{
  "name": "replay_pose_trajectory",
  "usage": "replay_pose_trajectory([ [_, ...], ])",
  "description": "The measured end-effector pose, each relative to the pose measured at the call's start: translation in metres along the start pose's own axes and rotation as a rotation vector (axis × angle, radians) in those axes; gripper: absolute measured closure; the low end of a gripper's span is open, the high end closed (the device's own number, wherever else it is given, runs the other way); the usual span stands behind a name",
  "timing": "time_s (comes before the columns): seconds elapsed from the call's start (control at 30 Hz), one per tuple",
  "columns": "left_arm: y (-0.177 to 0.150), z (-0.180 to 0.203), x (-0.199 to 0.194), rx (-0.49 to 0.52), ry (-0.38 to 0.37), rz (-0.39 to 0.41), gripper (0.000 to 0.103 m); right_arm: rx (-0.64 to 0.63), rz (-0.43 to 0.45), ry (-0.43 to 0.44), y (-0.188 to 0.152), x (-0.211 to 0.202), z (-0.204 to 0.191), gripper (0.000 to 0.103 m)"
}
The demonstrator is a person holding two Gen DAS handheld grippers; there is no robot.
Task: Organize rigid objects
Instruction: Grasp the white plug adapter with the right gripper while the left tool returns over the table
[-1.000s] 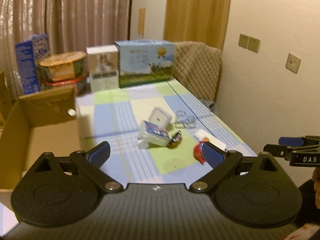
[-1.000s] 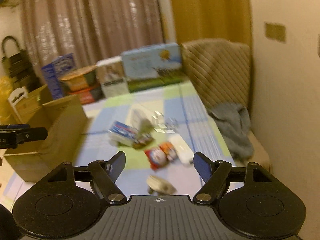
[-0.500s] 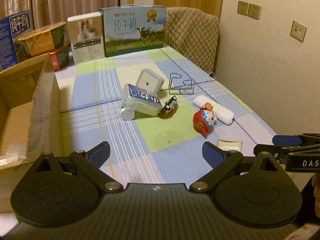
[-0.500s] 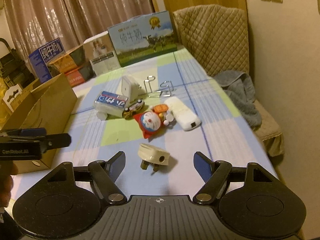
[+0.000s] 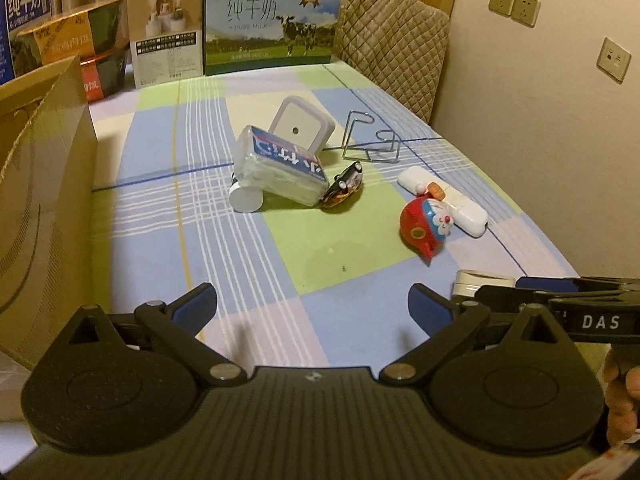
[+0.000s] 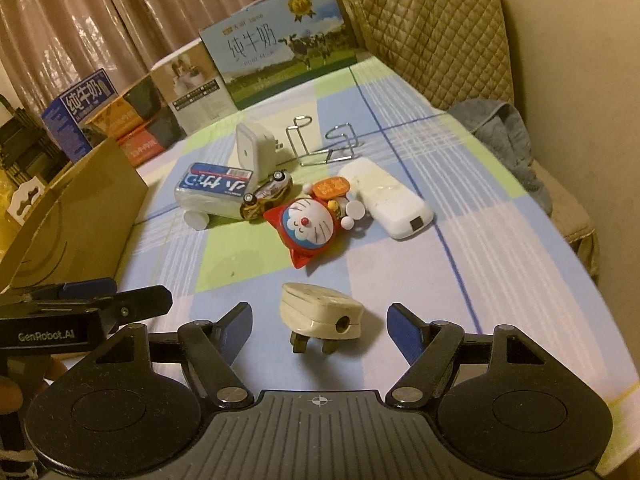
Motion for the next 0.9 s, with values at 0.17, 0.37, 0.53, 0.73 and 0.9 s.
replay_pose_trajectory([
  [0.17,0.000,-0.004,0.004,-0.033,-0.011,-0.009,0.001,0.019,-0.004,0.010,0.002,0.010,0.001,0.031],
  [0.37,0.001,-0.004,0.004,-0.053,-0.021,-0.001,0.001,0.051,-0.013,0.012,0.002,0.019,0.003,0.039],
  [0.53,0.001,-0.005,0.005,-0.071,-0.027,0.005,0.001,0.059,-0.005,0.002,0.002,0.021,0.006,0.051],
  [0.73,-0.002,-0.003,0.007,-0.049,-0.020,-0.004,0.001,0.014,-0.011,-0.024,0.000,0.019,0.003,0.056],
  [0.9,-0.001,0.002,0.008,-0.028,-0.023,0.002,0.001,-0.038,0.006,-0.060,0.003,0.010,0.001,0.056],
])
Point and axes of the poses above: each gripper's, at about its wrist camera, not at the fingertips, and x roughly the way its jaws point, z to its right, y to its top, the point moved 5 cm from there along x, roughly the way its jaws point, and after that the axes turned 11 degrees about y, right-handed, at the moved point
